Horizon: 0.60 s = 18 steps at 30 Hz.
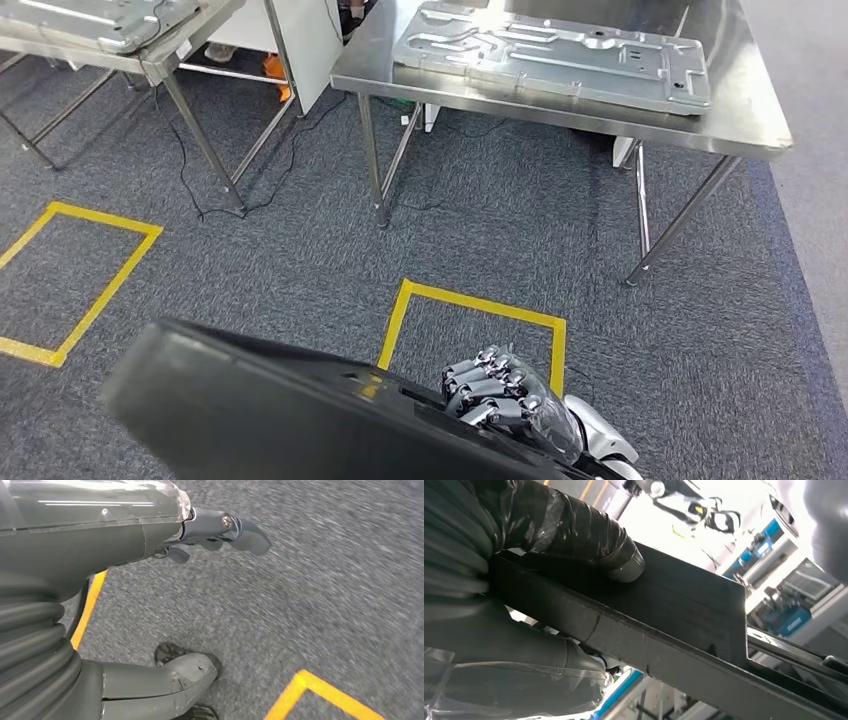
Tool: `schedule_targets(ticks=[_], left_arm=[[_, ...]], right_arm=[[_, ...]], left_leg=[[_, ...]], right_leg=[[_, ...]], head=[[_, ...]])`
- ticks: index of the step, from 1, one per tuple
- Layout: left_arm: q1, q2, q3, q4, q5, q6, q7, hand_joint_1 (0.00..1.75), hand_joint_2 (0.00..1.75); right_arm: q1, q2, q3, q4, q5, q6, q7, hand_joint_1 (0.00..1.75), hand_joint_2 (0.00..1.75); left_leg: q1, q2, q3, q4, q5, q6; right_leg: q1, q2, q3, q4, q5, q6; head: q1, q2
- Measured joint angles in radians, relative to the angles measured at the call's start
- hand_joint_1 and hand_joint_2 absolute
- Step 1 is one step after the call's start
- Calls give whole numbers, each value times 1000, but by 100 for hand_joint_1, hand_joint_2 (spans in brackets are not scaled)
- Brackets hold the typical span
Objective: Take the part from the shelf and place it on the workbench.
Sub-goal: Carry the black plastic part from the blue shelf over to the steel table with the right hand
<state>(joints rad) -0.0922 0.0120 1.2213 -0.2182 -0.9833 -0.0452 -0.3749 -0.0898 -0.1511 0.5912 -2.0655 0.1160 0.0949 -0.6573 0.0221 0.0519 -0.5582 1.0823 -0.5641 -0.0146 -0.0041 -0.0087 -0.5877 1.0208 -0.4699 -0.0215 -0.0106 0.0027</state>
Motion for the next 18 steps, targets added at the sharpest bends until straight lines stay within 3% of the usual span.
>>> schedule_targets(ticks=[1, 3, 6, 8, 10, 12, 15, 17, 18], left_arm=[[1, 0, 0, 0, 0, 0, 0, 0, 175], [4, 0, 1, 0, 1, -1, 1, 0, 175], [4, 0, 2, 0, 1, -1, 1, 0, 175], [7, 0, 4, 0, 1, -2, 3, 0, 175], [10, -1, 7, 0, 4, -5, 6, 0, 175], [10, -1, 11, 0, 7, -8, 9, 0, 175], [8, -2, 15, 0, 7, -9, 11, 0, 175], [6, -4, 15, 0, 7, -11, 11, 0, 175], [6, -5, 16, 0, 7, -14, 12, 0, 175]], right_arm=[[0, 1, 0, 0, 0, 0, 0, 175, 175], [0, 3, -1, 0, 0, 1, 0, 175, 175], [0, 3, -1, 0, 0, 1, 0, 175, 175], [1, 3, -1, 0, 0, 3, 0, 175, 175], [2, 3, -4, 1, -1, 10, 0, 175, 175], [3, 3, -7, 1, -3, 18, 0, 175, 175], [6, 3, -12, 0, -7, 24, 0, 175, 175], [5, 3, -17, 0, -18, 41, -2, 175, 175], [4, 3, -19, 0, -30, 54, -3, 175, 175]], left_leg=[[1, -22, -26, 56, -30, -1], [1, -40, -69, 145, -71, -3], [1, -42, -81, 167, -80, -4], [1, -44, -106, 208, -82, -5], [2, -76, -74, 101, -5, 2], [0, -108, -16, -44, 69, 12], [0, -94, -11, -54, 71, 26], [5, -77, -5, -64, 76, 38], [5, -69, -4, -66, 76, 42]], right_leg=[[0, 6, 2, -2, 0, -4], [1, 16, 2, -1, 0, -8], [1, 19, 2, -1, -1, -9], [2, 29, 2, 1, -2, -10], [4, 62, 3, 11, -9, -4], [2, 92, 0, 19, -13, 8], [0, 105, -6, 19, -11, 25], [3, 70, -26, 65, -43, 35], [1, 46, -50, 116, -72, 39]], head=[[0, 0], [0, 0], [0, 0], [0, 0], [0, 0], [0, 0], [0, 0], [0, 0], [1, 0]])
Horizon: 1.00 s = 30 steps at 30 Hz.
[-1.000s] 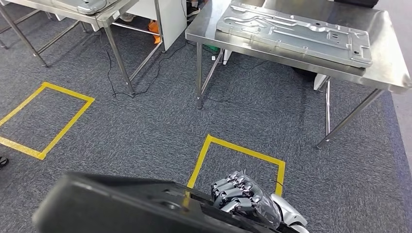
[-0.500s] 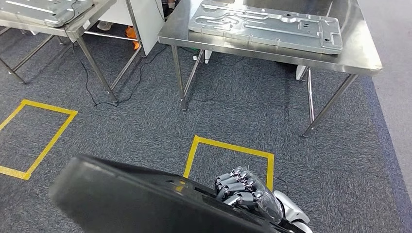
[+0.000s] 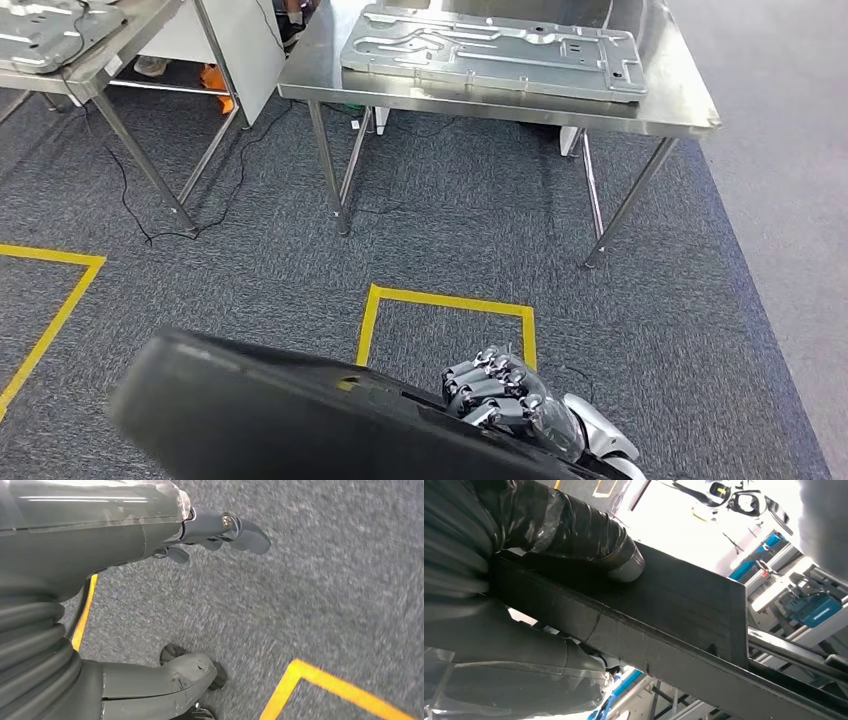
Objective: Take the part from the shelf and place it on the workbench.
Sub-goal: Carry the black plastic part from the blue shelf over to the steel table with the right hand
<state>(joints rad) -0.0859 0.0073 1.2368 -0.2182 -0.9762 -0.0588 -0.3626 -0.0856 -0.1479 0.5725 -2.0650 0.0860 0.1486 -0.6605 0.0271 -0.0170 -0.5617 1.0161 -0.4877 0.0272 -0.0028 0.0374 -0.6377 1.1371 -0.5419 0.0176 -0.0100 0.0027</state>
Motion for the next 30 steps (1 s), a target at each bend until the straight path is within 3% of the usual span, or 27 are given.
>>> schedule_targets(ticks=[2, 3, 4, 5, 7, 9, 12, 14, 17, 18, 19, 20, 22, 23, 24, 28, 30], left_arm=[[3, 0, 0, 0, 0, -5, 2, 0, 175], [5, 0, 1, 0, 0, -7, 3, 0, 175], [5, -1, 1, 0, 0, -9, 4, 0, 175], [4, -1, 1, 0, -1, -10, 5, 0, 175], [4, -1, 1, 0, -2, -13, 5, 0, 175], [3, -2, 1, 0, -5, -14, 6, 0, 175], [2, -2, 1, 0, -7, -15, 6, 0, 175], [1, -3, 1, 0, -7, -17, 5, 0, 175], [2, -2, 1, 0, -7, -20, 5, 0, 175], [4, -2, 1, 0, -8, -20, 5, 0, 175], [5, -2, 1, 0, -8, -21, 5, 0, 175], [6, -2, 1, 0, -8, -21, 4, 0, 175], [6, -1, 1, 0, -8, -21, 4, 0, 175], [6, 0, 1, 0, -8, -21, 3, 0, 175], [5, 0, 1, 0, -9, -21, 3, 0, 175], [6, 1, 1, 0, -9, -22, 2, 0, 175], [5, 1, 1, 0, -10, -23, 1, 0, 175]], right_arm=[[1, 0, -3, 0, -23, 23, -2, 175, 175], [3, 1, -4, 0, -29, 29, -1, 175, 175], [4, 1, -5, 0, -30, 31, -1, 175, 175], [5, 1, -6, 0, -30, 31, -1, 175, 175], [7, 1, -7, 0, -29, 32, -1, 175, 175], [8, 2, -7, 0, -29, 34, -1, 175, 175], [12, 3, -8, -1, -29, 35, -1, 175, 175], [12, 6, -8, -2, -28, 35, -1, 175, 175], [16, 11, -8, -3, -27, 34, -1, 175, 175], [18, 12, -8, -3, -26, 33, -1, 175, 175], [19, 12, -8, -3, -25, 32, -1, 175, 175], [20, 12, -8, -3, -24, 31, -2, 175, 175], [20, 12, -8, -3, -24, 29, -2, 175, 175], [20, 12, -8, -3, -23, 28, -2, 175, 175], [20, 12, -8, -3, -23, 28, -2, 175, 175], [22, 12, -8, -4, -22, 21, -2, 175, 175], [21, 12, -8, -5, -21, 17, -2, 175, 175]], left_leg=[[-2, 14, 1, 0, -1, 3], [-2, 20, 1, 0, -3, 3], [-1, 24, 3, 0, -4, 2], [-1, 27, 5, 0, -6, 0], [-1, 30, 12, 0, -11, -7], [-4, 31, 14, 0, -14, -16], [-4, 33, 18, -4, -19, -34], [-2, 31, 6, 33, -45, -41], [-2, 26, -87, 218, -130, -45], [-3, 26, -117, 267, -141, -45], [-3, 25, -130, 282, -132, -45], [-3, 25, -122, 253, -102, -43], [-5, 24, -67, 126, -28, -35], [-7, 22, -41, 69, -7, -31], [-10, 21, -25, 35, 1, -27], [-10, 21, -15, 13, -3, -10], [-4, 22, -6, 6, -4, 0]], right_leg=[[-6, -25, -65, 127, -55, 7], [-9, -29, -85, 164, -61, 10], [-12, -31, -87, 165, -47, 12], [-14, -33, -69, 126, -15, 12], [-14, -39, 1, -13, 51, 9], [-8, -42, 41, -97, 73, 2], [-4, -39, 46, -111, 70, -13], [-9, -38, 56, -121, 71, -28], [-6, -37, 63, -123, 66, -43], [-4, -35, 64, -122, 64, -44], [-2, -33, 66, -120, 60, -45], [-1, -31, 69, -117, 56, -45], [1, -27, 79, -110, 44, -40], [2, -25, 81, -106, 38, -36], [3, -24, 82, -104, 34, -32], [3, -23, 81, -100, 23, -13], [0, -26, 53, -37, -12, -3]], head=[[0, 0], [0, 0], [0, 0], [0, 0], [0, 0], [0, 0], [0, 0], [0, 0], [0, 0], [0, 0], [0, 0], [0, 0], [0, 0], [0, 0], [0, 0], [0, 0], [0, 0]])
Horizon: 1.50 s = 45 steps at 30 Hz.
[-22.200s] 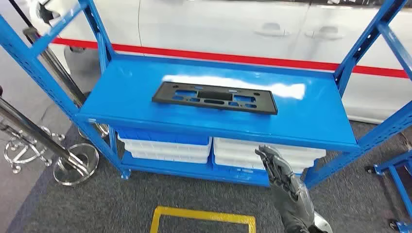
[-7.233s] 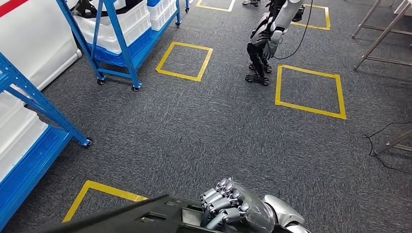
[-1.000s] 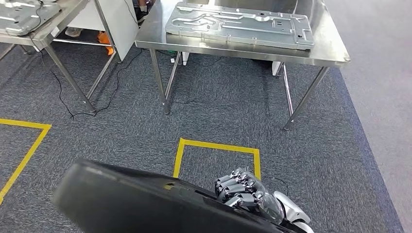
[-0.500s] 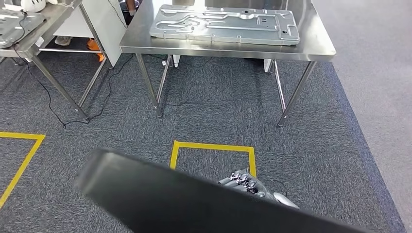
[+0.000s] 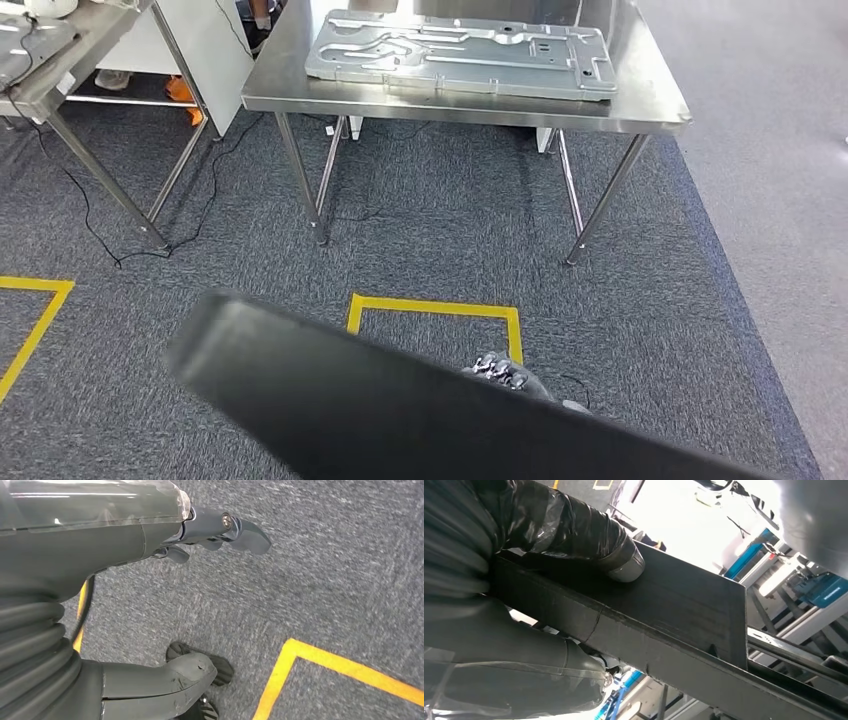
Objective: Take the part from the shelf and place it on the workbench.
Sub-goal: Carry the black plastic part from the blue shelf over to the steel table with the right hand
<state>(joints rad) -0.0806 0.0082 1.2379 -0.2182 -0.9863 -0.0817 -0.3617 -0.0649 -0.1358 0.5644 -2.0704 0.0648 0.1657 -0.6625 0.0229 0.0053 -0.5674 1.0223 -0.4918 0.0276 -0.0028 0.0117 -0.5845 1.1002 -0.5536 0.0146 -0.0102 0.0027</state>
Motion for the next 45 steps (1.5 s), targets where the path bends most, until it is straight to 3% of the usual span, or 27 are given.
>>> schedule_targets(ticks=[2, 3, 4, 5, 7, 8, 10, 14, 15, 17, 18, 19, 20, 21, 23, 25, 28, 30, 33, 34, 35, 36, 38, 39, 41, 43, 45], left_arm=[[0, 0, 0, 0, -1, -1, -1, 0, 175], [0, 0, 0, 0, -3, -1, -1, 0, 175], [1, 0, 0, 0, -4, -1, -1, 0, 175], [1, 0, 0, 0, -6, -1, -1, 0, 175], [1, 0, 0, 0, -7, -2, -2, 0, 175], [0, 0, 0, 0, -8, -2, -3, 0, 175], [-2, 0, 0, 0, -8, -3, -5, 0, 175], [-7, 1, 0, 0, -9, -4, -6, 0, 175], [-8, 1, 0, 0, -9, -4, -6, 0, 175], [-8, 2, 0, 0, -9, -4, -7, 0, 175], [-7, 3, 0, 0, -9, -4, -7, 0, 175], [-5, 3, 0, 0, -10, -4, -7, 0, 175], [-4, 3, 0, 0, -11, -4, -7, 0, 175], [-4, 3, 0, 0, -12, -4, -7, 0, 175], [-4, 5, 0, 0, -15, -4, -7, 0, 175], [-5, 8, 0, 0, -17, -4, -7, 0, 175], [-8, 9, 0, 0, -18, -4, -7, 0, 175], [-11, 9, 0, 0, -19, -4, -7, 0, 175], [-11, 9, 0, 0, -19, -4, -8, 0, 175], [-11, 9, 0, 0, -19, -4, -7, 0, 175], [-11, 8, 0, 0, -19, -4, -7, 0, 175], [-11, 8, 0, 0, -19, -4, -7, 0, 175], [-11, 8, 0, 0, -20, -4, -7, 0, 175], [-12, 8, 0, 0, -21, -4, -7, 0, 175], [-12, 8, 0, 0, -21, -4, -8, 0, 175], [-14, 8, 0, 0, -21, -5, -8, 0, 175], [-18, 8, -1, 0, -21, -6, -10, 0, 175]], right_arm=[[0, 0, 0, -1, 0, -2, 0, 175, 175], [1, 0, 0, -1, 0, -4, 0, 175, 175], [2, 0, 0, -1, 1, -6, 0, 175, 175], [2, 0, 0, -1, 1, -8, 1, 175, 175], [1, 0, -1, -2, 2, -14, 1, 175, 175], [1, 0, -2, -2, 2, -16, 1, 175, 175], [-1, 0, -3, -4, 3, -19, 1, 175, 175], [-2, 0, -7, -6, 3, -19, 1, 175, 175], [-3, 1, -7, -7, 2, -19, 1, 175, 175], [-3, 3, -7, -7, 0, -20, 1, 175, 175], [-3, 4, -7, -7, -2, -20, 0, 175, 175], [-3, 6, -7, -7, -4, -21, 0, 175, 175], [-3, 8, -7, -8, -6, -22, 0, 175, 175], [-3, 10, -7, -9, -7, -23, 0, 175, 175], [-5, 16, -7, -12, -9, -25, 0, 175, 175], [-8, 21, -8, -15, -13, -26, 0, 175, 175], [-10, 24, -9, -20, -21, -27, 0, 175, 175], [-12, 25, -11, -27, -25, -27, 0, 175, 175], [-14, 25, -13, -31, -27, -27, 0, 175, 175], [-13, 25, -14, -31, -27, -27, 0, 175, 175], [-13, 25, -14, -31, -27, -27, 0, 175, 175], [-12, 25, -14, -31, -28, -28, 0, 175, 175], [-12, 25, -15, -32, -29, -28, -1, 175, 175], [-13, 25, -16, -33, -30, -28, -1, 175, 175], [-13, 25, -16, -37, -30, -29, -2, 175, 175], [-11, 25, -17, -40, -23, -33, -1, 175, 175], [-11, 25, -17, -42, -14, -36, -1, 175, 175]], left_leg=[[0, 1, 7, -1, -6, 5], [0, 2, 11, -1, -11, 6], [0, 2, 17, -1, -16, 5], [0, 2, 25, -1, -22, 3], [1, 1, 45, -1, -36, -3], [0, 0, 52, -1, -43, -7], [-3, 1, 56, -3, -52, -17], [-2, 5, 62, 5, -71, -37], [-1, 4, 46, 43, -90, -41], [-1, 3, -28, 177, -141, -45], [-1, 3, -71, 243, -157, -46], [-1, 3, -103, 282, -154, -47], [-1, 2, -116, 282, -130, -46], [-1, 0, -110, 241, -86, -43], [-3, -16, -68, 110, 2, -33], [-6, -31, -37, 31, 28, -25], [-5, -26, -26, 11, 19, -16], [1, -17, -12, -2, 17, -4], [2, 0, 7, -9, 5, 6], [2, 6, 13, -9, 0, 5], [3, 11, 21, -8, -7, 3], [4, 16, 31, -8, -14, 0], [5, 26, 54, -8, -31, -9], [3, 29, 62, -7, -39, -15], [-2, 39, 68, -10, -49, -26], [-2, 49, 74, -15, -56, -36], [1, 37, 66, 17, -78, -43]], right_leg=[[-5, -3, -72, 130, -52, 7], [-8, -3, -108, 186, -63, 10], [-10, -5, -131, 212, -56, 12], [-11, -6, -133, 197, -27, 13], [-13, -9, -88, 78, 60, 9], [-10, -11, -63, 18, 89, 6], [-3, -12, -39, -39, 96, -2], [-5, -8, -22, -63, 84, -24], [-7, -8, -14, -69, 82, -30], [-5, -7, -1, -72, 73, -41], [-3, -4, 5, -72, 68, -44], [-2, 0, 12, -72, 62, -45], [0, 5, 20, -72, 56, -45], [1, 10, 30, -72, 50, -45], [3, 20, 47, -71, 36, -40], [4, 31, 50, -69, 27, -32], [2, 38, 49, -71, 23, -16], [2, 19, 34, -30, 0, -3], [-6, 0, -72, 152, -67, 13], [-10, -1, -106, 197, -71, 18], [-14, -3, -123, 208, -54, 21], [-17, -7, -119, 180, -17, 24], [-18, -29, -74, 57, 71, 24], [-15, -41, -51, 0, 94, 20], [-9, -53, -35, -46, 96, 9], [-9, -42, -33, -54, 91, -5], [-12, -34, -21, -63, 88, -18]], head=[[0, 0], [0, 0], [0, 0], [0, 0], [0, 0], [0, 0], [0, 0], [0, 0], [0, 0], [0, 0], [0, 0], [0, 0], [0, 0], [0, 0], [0, 0], [0, 0], [0, 0], [0, 0], [0, 0], [0, 0], [0, 0], [0, 0], [0, 0], [0, 0], [0, 0], [0, 0], [0, 0]])
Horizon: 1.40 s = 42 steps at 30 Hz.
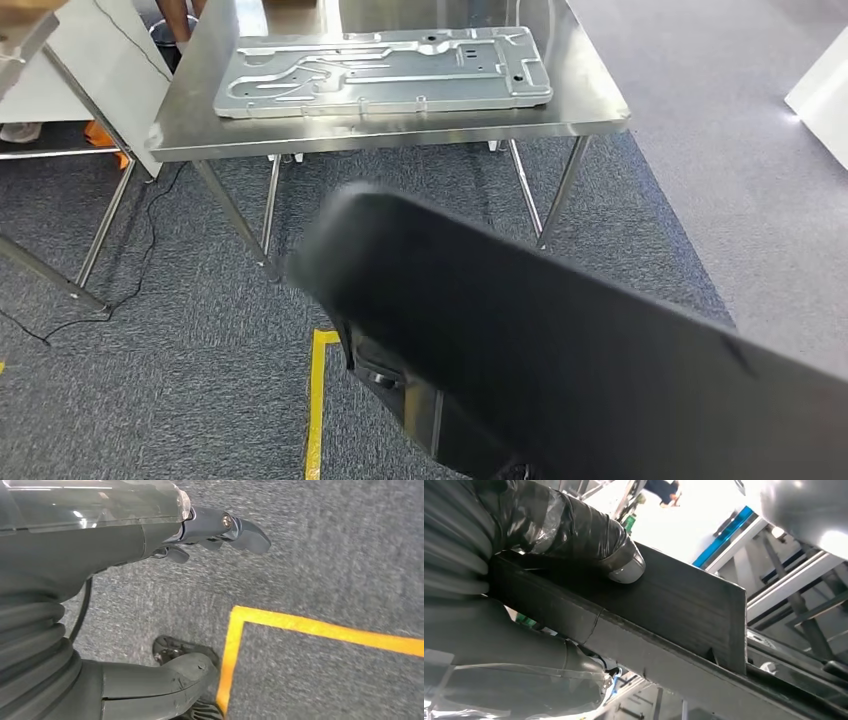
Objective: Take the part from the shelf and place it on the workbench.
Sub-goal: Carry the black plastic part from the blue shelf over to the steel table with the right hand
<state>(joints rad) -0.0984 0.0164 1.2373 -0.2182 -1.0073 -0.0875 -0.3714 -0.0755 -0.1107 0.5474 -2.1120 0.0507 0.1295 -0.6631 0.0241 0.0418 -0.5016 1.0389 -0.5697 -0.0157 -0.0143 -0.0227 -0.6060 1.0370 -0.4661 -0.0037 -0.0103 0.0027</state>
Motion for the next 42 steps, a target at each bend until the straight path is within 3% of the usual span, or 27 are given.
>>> schedule_targets(ticks=[1, 3, 4, 5, 6, 8, 10, 13, 15, 17, 19, 20, 21, 23, 25, 27, 30, 32, 34, 35, 36, 37, 39, 40, 41, 42], left_arm=[[-1, 0, 0, 0, 0, 0, -1, 0, 175], [1, 1, 0, 0, 0, -1, -1, 0, 175], [4, 1, 0, 0, 0, -1, -1, 0, 175], [6, 2, 0, 0, 0, -1, -1, 0, 175], [7, 2, 0, 0, 1, -1, -1, 0, 175], [6, 3, 0, 0, 1, -1, -2, 0, 175], [5, 5, 0, 0, 0, -1, -3, 0, 175], [3, 5, 0, 0, 0, -1, -4, 0, 175], [3, 5, 0, 0, 0, -1, -4, 0, 175], [2, 5, 0, 0, 0, -1, -4, 0, 175], [3, 5, 0, 0, 0, -1, -4, 0, 175], [3, 5, 0, 0, 0, -1, -4, 0, 175], [3, 5, 0, 0, 0, -1, -4, 0, 175], [4, 5, 0, 0, 0, -1, -4, 0, 175], [3, 3, 0, 0, -1, -1, -4, 0, 175], [2, 2, 0, 0, -1, -1, -4, 0, 175], [0, 2, 0, 0, -2, -2, -4, 0, 175], [-3, 3, 0, 0, -3, -2, -5, 0, 175], [-3, 5, 0, 0, -3, -2, -5, 0, 175], [-2, 6, 0, 0, -3, -1, -5, 0, 175], [-1, 6, 0, 0, -3, -1, -5, 0, 175], [0, 6, 0, 0, -3, -1, -5, 0, 175], [1, 7, 0, 0, -3, -2, -5, 0, 175], [1, 8, 0, 0, -3, -2, -5, 0, 175], [1, 8, 0, 0, -2, -2, -5, 0, 175], [2, 8, 0, 0, -2, -2, -6, 0, 175]], right_arm=[[0, 0, 0, -1, 3, -1, 0, 175, 175], [0, 2, 0, -1, 5, -1, 0, 175, 175], [1, 2, 0, 0, 5, -2, 0, 175, 175], [2, 2, 0, 0, 6, -2, 0, 175, 175], [3, 2, 0, 0, 6, -2, 0, 175, 175], [3, 2, 0, 0, 6, -2, 0, 175, 175], [3, 2, 0, 0, 6, -2, 0, 175, 175], [4, 2, 0, 0, 6, -5, -1, 175, 175], [4, 2, 0, 0, 6, -6, -1, 175, 175], [3, 2, -1, 0, 6, -7, -1, 175, 175], [5, 2, -1, 0, 6, -7, -1, 175, 175], [6, 2, -1, 0, 6, -7, -1, 175, 175], [7, 2, -1, 0, 6, -7, -1, 175, 175], [7, 2, -2, 0, 6, -8, -1, 175, 175], [7, 2, -2, 0, 6, -10, -1, 175, 175], [8, 2, -3, 0, 5, -11, -2, 175, 175], [10, 2, -4, -3, 5, -14, -2, 175, 175], [10, 2, -4, -4, 4, -15, -2, 175, 175], [11, 2, -5, -4, 3, -14, -2, 175, 175], [13, 2, -5, -4, 2, -13, -2, 175, 175], [14, 2, -5, -4, 2, -12, -3, 175, 175], [14, 2, -6, -4, 2, -12, -3, 175, 175], [14, 2, -6, -4, 2, -12, -3, 175, 175], [14, 2, -6, -4, 2, -11, -3, 175, 175], [14, 2, -7, -4, 2, -11, -3, 175, 175], [14, 2, -7, -3, 2, -10, -3, 175, 175]], left_leg=[[1, -13, -24, 48, -22, -2], [1, -30, -108, 191, -69, -4], [1, -33, -149, 249, -77, -4], [0, -34, -175, 274, -65, -4], [0, -34, -182, 259, -32, -2], [0, -35, -149, 139, 62, 6], [-5, -36, -109, 35, 104, 14], [-9, -37, -95, 4, 95, 29], [-6, -38, -81, -7, 94, 41], [-5, -38, -68, -12, 88, 50], [-7, -38, -60, -13, 79, 53], [-7, -38, -53, -13, 72, 53], [-8, -38, -43, -13, 65, 52], [-8, -39, -21, -14, 48, 48], [-8, -39, -5, -16, 35, 41], [-9, -37, 4, -21, 32, 29], [-11, -36, 8, 12, 34, 15], [-9, -37, -43, 108, 3, 8], [-8, -38, -125, 225, -49, 1], [-8, -38, -156, 255, -63, 0], [-7, -38, -170, 251, -55, 0], [-6, -38, -167, 213, -23, 0], [-6, -37, -136, 85, 75, 3], [-8, -37, -123, 36, 102, 7], [-11, -37, -116, 8, 118, 12], [-13, -37, -115, 1, 116, 19]], right_leg=[[-1, 2, 7, -4, -3, -7], [1, 8, 18, -5, -12, -17], [3, 12, 23, -5, -17, -19], [4, 16, 31, -5, -23, -20], [5, 20, 41, -5, -30, -19], [5, 26, 63, -5, -46, -14], [8, 32, 75, -3, -60, -3], [10, 35, 79, -3, -60, 15], [7, 32, 71, 27, -72, 26], [4, 30, 21, 123, -116, 34], [3, 29, -59, 242, -160, 40], [3, 29, -86, 268, -157, 41], [3, 29, -96, 259, -134, 40], [6, 28, -65, 140, -40, 27], [15, 24, -31, 36, 8, 12], [22, 23, -25, 8, 9, 1], [15, 25, 7, -16, 13, -14], [10, 24, 33, -27, 4, -22], [10, 25, 47, -29, -10, -26], [10, 26, 55, -29, -18, -26], [10, 28, 66, -29, -26, -25], [10, 29, 78, -29, -36, -23], [10, 29, 106, -28, -57, -15], [11, 30, 113, -26, -66, -10], [11, 31, 117, -26, -75, -4], [12, 32, 119, -23, -79, 3]], head=[[0, 0], [0, 0], [0, 0], [0, 0], [0, 0], [0, 0], [0, 0], [0, 0], [0, 0], [0, 0], [0, 0], [0, 0], [0, 0], [0, 0], [1, 0], [1, 0], [2, 0], [2, 0], [2, 0], [2, 0], [2, 0], [2, 0], [2, 0], [2, 0], [2, 0], [2, 0]])
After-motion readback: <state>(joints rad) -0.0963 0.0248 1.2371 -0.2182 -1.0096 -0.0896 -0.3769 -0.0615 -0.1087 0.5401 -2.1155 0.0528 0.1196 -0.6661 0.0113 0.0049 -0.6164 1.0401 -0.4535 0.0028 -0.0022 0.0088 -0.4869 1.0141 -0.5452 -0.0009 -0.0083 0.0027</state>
